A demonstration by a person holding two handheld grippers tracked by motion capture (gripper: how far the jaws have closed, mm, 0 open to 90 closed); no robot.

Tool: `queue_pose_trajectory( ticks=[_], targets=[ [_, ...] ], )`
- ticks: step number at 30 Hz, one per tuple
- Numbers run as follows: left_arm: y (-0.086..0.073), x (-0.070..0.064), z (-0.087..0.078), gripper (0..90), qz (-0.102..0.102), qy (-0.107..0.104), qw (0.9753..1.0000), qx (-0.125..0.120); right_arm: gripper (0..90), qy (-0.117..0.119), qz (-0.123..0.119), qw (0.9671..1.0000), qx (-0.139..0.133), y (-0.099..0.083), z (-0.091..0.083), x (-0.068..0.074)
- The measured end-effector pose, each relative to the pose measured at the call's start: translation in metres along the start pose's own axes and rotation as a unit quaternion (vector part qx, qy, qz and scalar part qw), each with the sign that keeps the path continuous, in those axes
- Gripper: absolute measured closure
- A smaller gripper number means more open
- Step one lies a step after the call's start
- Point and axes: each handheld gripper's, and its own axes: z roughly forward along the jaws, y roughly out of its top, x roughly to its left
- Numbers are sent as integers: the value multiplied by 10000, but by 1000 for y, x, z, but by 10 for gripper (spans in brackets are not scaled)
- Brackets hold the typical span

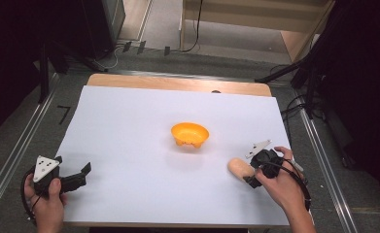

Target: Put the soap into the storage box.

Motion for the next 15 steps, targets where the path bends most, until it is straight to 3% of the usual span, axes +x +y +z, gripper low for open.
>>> queue_pose_trajectory(
  ticks=[13,15],
  targets=[
    [0,0,0,1,-14,-9,10000,14,238,222,53,9993,302,14,9,2],
    [0,0,0,1,-7,-6,10000,20,248,248,156,9990,336,16,11,2]
  ],
)
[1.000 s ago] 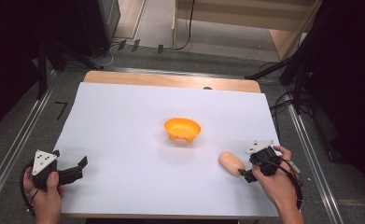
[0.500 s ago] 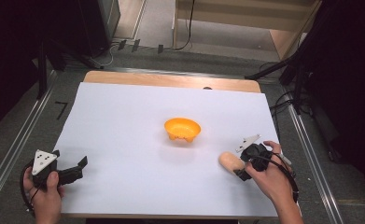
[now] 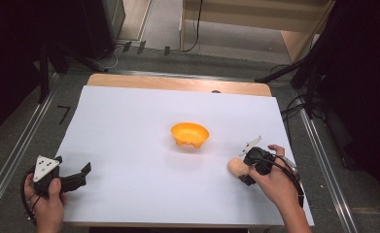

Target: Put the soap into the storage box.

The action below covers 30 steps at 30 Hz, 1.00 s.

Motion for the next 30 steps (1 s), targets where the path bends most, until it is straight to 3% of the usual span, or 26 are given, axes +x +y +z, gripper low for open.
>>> queue_pose_trajectory(
  ticks=[7,11,30],
  targets=[
    [0,0,0,1,24,-1,10000,7,305,135,132,9997,149,7,7,0],
    [0,0,0,1,21,-3,10000,9,323,99,153,9994,310,10,10,1],
    [0,0,1,1,40,-1,10000,37,328,159,437,9985,302,13,19,-1]
  ],
)
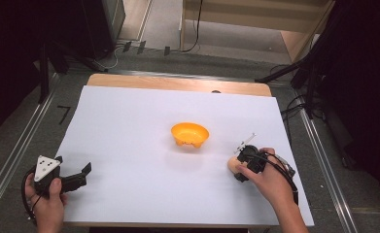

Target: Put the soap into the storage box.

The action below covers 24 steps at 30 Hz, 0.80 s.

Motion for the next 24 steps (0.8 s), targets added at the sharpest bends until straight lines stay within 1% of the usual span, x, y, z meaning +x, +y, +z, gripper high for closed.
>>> queue_pose_trajectory(
  ticks=[1,6,9,11,13,14,16,17,18,22,23,24],
  targets=[
    [0,0,0,1,-11,3,10000,-3,328,29,57,10000,12,0,0,0],
    [0,0,0,1,-11,5,10000,10,330,45,-16,10000,-21,0,1,-1],
    [0,0,0,1,-12,6,10000,10,333,54,5,10000,17,1,0,-1],
    [0,0,0,1,-15,9,10000,-9,335,92,-85,9999,51,2,0,-2],
    [0,0,0,1,-29,7,10000,-10,335,103,-119,9999,55,2,0,-2],
    [0,0,0,1,-31,7,10000,-10,335,72,-211,9997,29,3,-2,-2],
    [0,0,0,1,-14,14,10000,12,336,104,-268,9996,-55,5,-5,-2],
    [0,0,0,1,-14,14,10000,12,336,104,-268,9996,-55,5,-5,-2],
    [0,0,1,1,-14,12,10000,20,336,93,-314,9994,-140,7,-10,-3],
    [0,0,0,1,-9,17,10000,14,336,0,-444,9988,-221,13,-20,-3],
    [0,0,0,1,-10,15,10000,16,336,-58,-537,9982,-246,15,-24,-3],
    [0,0,0,1,-11,12,10000,13,336,-58,-537,9982,-246,15,-24,-3]
  ],
)
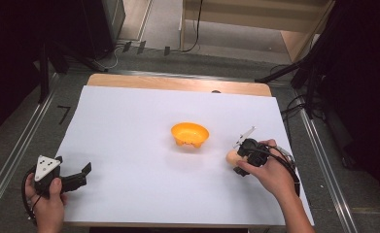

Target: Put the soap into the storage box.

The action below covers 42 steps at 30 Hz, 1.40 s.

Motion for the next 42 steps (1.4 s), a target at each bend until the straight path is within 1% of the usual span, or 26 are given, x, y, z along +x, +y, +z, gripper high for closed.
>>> queue_pose_trajectory(
  ticks=[1,2,3,4,6,7,8,9,11,15,16,21,22,23,25,27,30,31,32,33,34,36,37,39,41,42],
  targets=[
    [0,0,0,1,-1,-1,10000,3,336,-86,-109,9999,-38,4,-5,1],
    [0,0,0,1,-2,-2,10000,3,336,-55,-199,9998,-72,6,-7,0],
    [0,0,0,1,-4,-3,10000,3,336,-27,-172,9998,-70,7,-8,1],
    [0,0,0,1,-3,-5,10000,4,336,-19,-217,9997,-144,9,-11,1],
    [0,0,0,1,-4,0,10000,-2,336,-31,-238,9996,-162,12,-13,1],
    [0,0,0,1,-10,0,10000,-1,336,-20,-283,9994,-178,14,-14,1],
    [0,1,0,1,-16,-1,10000,3,336,-103,-388,9990,-206,18,-17,1],
    [0,1,0,1,-16,-1,10000,3,336,-103,-388,9990,-206,18,-17,1],
    [0,1,0,1,-25,-11,10000,6,336,-197,-536,9980,-280,24,-20,0],
    [0,1,0,1,-23,-7,10000,9,336,-157,-674,9971,-322,30,-23,-1],
    [0,1,0,1,-28,-4,10000,16,336,-176,-768,9963,-347,32,-24,-2],
    [0,1,0,1,-56,-31,10000,0,336,-131,-832,9957,-387,37,-25,-3],
    [0,2,0,1,-62,-35,10000,-3,336,-91,-856,9955,-387,39,-24,-3],
    [0,2,-1,1,-73,-35,10000,-19,335,-108,-881,9953,-387,41,-24,-3],
    [-1,1,-1,1,-59,-10,10000,-60,335,-75,-919,9949,-408,44,-23,-3],
    [-1,0,-1,1,-29,24,9999,-96,335,-54,-1038,9933,-505,47,-21,-4],
    [-1,-1,-2,1,4,41,10000,-90,336,-36,-1063,9931,-494,50,-21,-4],
    [-1,-1,-2,1,-3,58,9999,-96,335,-26,-1151,9920,-508,52,-20,-4],
    [-1,-1,-2,1,2,66,9999,-107,335,-26,-1151,9920,-508,52,-20,-4],
    [-1,-1,-2,1,5,72,9999,-121,336,-30,-1231,9911,-509,53,-20,-5],
    [-1,-1,-2,1,16,77,9999,-121,335,4,-1248,9910,-477,55,-20,-4],
    [-1,-2,-2,1,25,73,9999,-120,336,46,-1397,9892,-452,58,-21,-4],
    [-1,-2,-2,1,29,77,9999,-123,336,46,-1397,9892,-452,58,-21,-4],
    [-1,-2,-2,1,44,85,9999,-119,335,31,-1535,9870,-470,60,-22,-3],
    [-1,-2,-2,1,41,76,9999,-127,335,129,-1660,9847,-513,65,-24,-1],
    [-1,-2,-2,1,38,60,9999,-133,335,124,-1755,9830,-523,66,-24,-1]
  ],
)
